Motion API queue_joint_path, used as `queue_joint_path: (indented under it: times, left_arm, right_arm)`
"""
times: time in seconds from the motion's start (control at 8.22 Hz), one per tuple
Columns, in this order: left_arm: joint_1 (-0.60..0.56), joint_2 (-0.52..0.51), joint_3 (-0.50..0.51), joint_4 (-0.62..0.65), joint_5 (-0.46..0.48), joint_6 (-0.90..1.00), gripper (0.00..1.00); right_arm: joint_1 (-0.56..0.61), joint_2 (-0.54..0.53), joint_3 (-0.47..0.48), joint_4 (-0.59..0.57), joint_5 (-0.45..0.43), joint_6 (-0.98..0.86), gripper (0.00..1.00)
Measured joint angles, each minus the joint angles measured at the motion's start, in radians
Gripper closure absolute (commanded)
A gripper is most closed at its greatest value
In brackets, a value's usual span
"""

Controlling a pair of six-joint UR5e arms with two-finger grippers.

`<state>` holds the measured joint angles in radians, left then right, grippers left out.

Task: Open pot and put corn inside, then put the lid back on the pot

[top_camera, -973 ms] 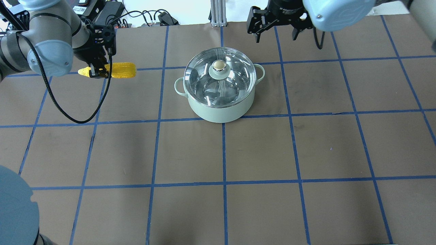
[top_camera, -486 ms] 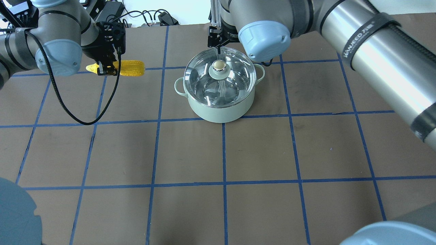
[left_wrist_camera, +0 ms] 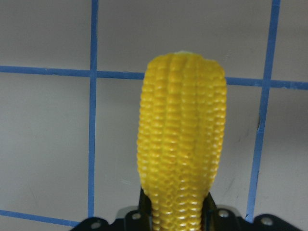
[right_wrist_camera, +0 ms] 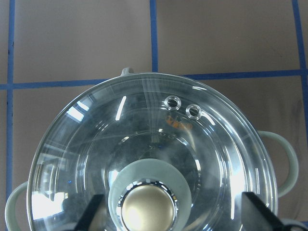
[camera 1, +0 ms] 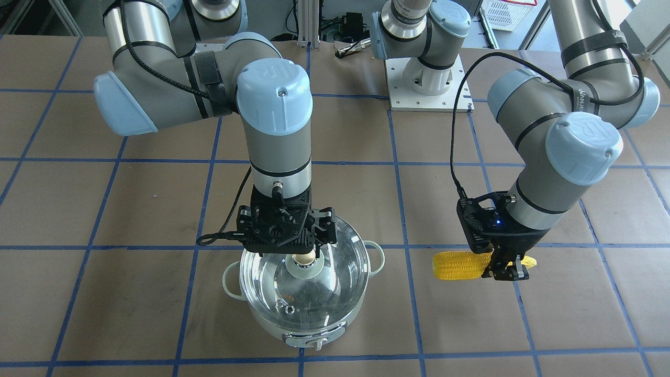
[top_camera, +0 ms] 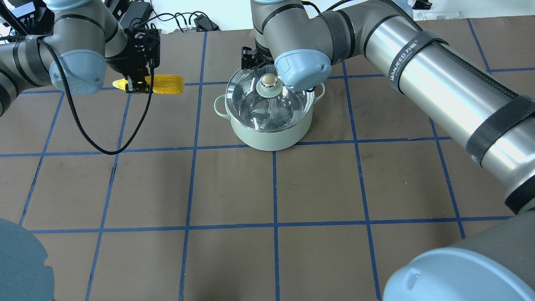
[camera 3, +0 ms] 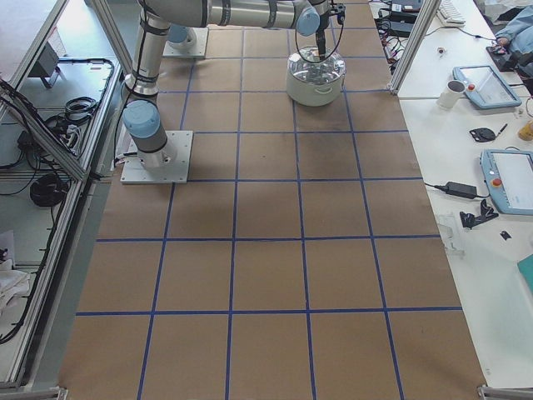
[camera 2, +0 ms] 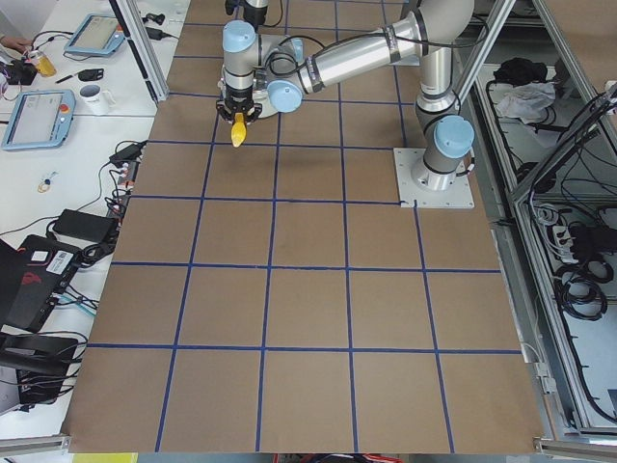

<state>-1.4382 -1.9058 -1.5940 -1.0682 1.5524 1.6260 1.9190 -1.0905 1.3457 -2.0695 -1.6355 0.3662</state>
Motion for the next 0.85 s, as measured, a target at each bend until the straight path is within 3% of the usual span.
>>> queue_joint_path:
  times: [0.36, 0.85]
  left_arm:
    - [-0.001, -0.003, -0.002, 0.002, -0.004, 0.006, 1.00]
    - [-0.003, -0.002, -0.003, 0.001, -0.045, 0.004, 1.00]
  right_arm:
    - [0.003, 0.020, 0.006, -0.015, 0.002, -0.009, 0.13]
    - [0.003, 0.032, 0.007, -0.034, 0.003, -0.008, 0.38]
